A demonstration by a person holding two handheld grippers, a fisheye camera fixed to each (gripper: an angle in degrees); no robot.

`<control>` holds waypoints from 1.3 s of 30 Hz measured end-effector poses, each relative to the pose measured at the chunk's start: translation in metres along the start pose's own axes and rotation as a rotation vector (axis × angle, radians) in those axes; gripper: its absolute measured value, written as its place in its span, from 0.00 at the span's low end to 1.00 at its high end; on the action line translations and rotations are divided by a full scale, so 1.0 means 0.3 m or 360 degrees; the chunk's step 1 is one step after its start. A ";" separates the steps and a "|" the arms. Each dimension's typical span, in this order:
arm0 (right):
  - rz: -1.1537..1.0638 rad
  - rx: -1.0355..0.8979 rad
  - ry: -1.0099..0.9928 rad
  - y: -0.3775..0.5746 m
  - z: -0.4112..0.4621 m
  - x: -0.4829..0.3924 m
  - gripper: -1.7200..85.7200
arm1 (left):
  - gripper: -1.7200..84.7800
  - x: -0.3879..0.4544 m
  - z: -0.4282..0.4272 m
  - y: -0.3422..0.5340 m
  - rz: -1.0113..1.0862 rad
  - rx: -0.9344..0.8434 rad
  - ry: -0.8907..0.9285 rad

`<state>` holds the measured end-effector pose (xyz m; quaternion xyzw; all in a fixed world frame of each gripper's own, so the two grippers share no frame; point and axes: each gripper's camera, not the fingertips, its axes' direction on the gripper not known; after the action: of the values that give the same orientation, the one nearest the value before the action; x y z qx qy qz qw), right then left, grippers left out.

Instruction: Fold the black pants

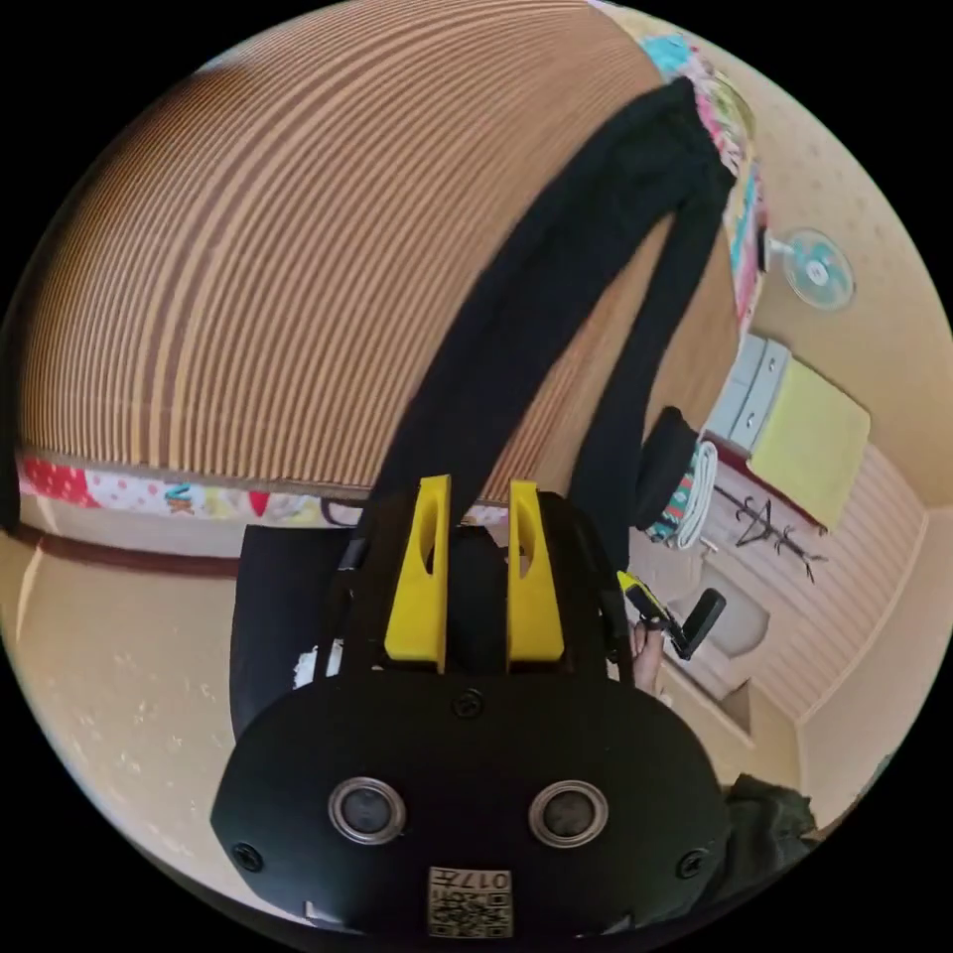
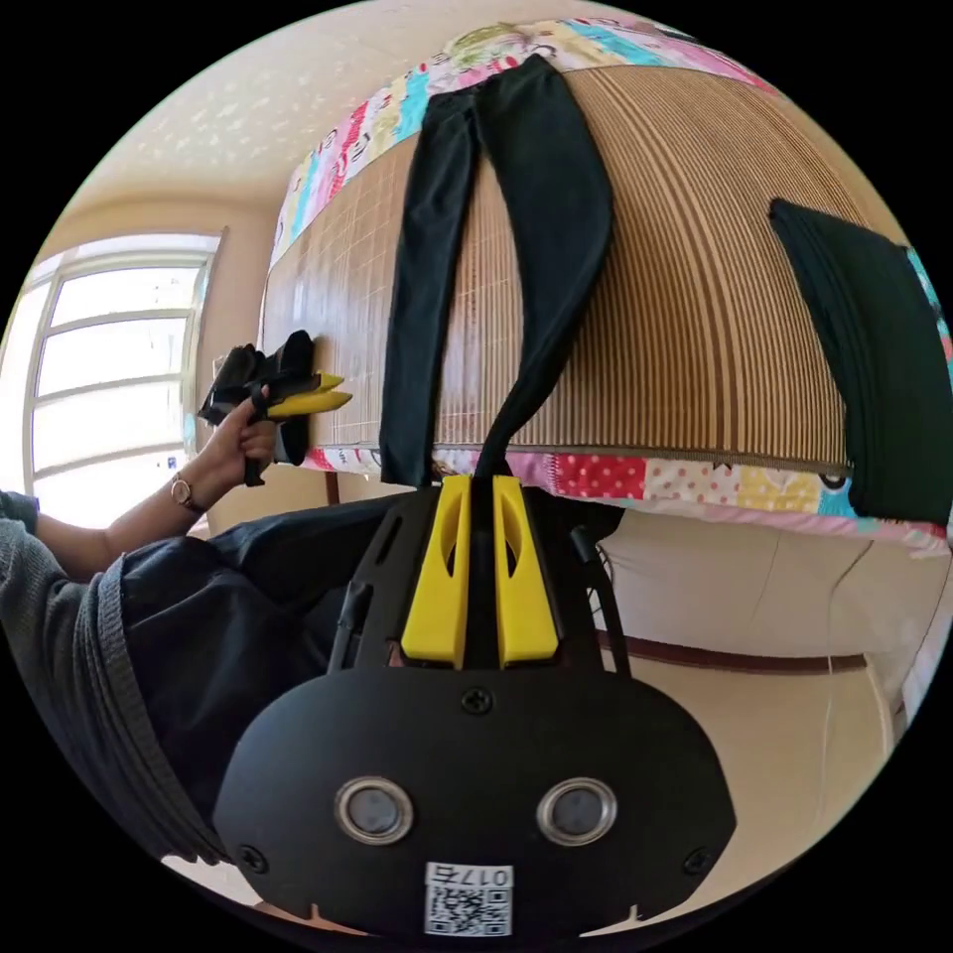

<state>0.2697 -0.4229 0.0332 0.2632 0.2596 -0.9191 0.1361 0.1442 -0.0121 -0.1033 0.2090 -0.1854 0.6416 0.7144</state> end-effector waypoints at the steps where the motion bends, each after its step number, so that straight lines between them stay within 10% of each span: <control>1: -0.0106 -0.0032 -0.0013 -0.011 0.008 -0.064 0.04 | 0.16 0.075 0.015 -0.009 0.0104 -0.0030 0.0018; 7: -0.0584 -0.0224 -0.0345 -0.078 0.101 -0.241 0.05 | 0.23 0.692 0.276 -0.040 0.0744 -0.0331 -0.0098; 11: -0.0764 -0.0461 -0.0530 -0.139 0.159 -0.168 0.05 | 0.11 0.726 0.448 -0.053 0.0598 -0.0398 -0.0516; 18: -0.0688 -0.0915 -0.0392 -0.450 0.225 0.344 0.09 | 0.01 0.515 0.399 -0.005 0.0268 -0.0227 -0.0242; 29: 0.0219 0.0375 -0.0504 -1.821 0.044 1.018 0.18 | 0.01 0.394 0.407 0.068 -0.0028 -0.0025 -0.0012; 34: 0.0309 0.0313 -0.0289 -2.021 0.166 0.939 0.06 | 0.01 0.363 0.400 0.076 -0.0123 0.0055 0.0148; 39: -0.0105 0.0529 0.0567 -2.024 0.121 0.424 0.04 | 0.01 0.118 0.427 0.158 -0.0300 0.0366 0.1231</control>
<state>-0.0850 0.0456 0.2354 0.4314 0.1332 -0.8922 0.0130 0.1012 -0.0470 0.0265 0.0471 0.1894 0.6211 0.7591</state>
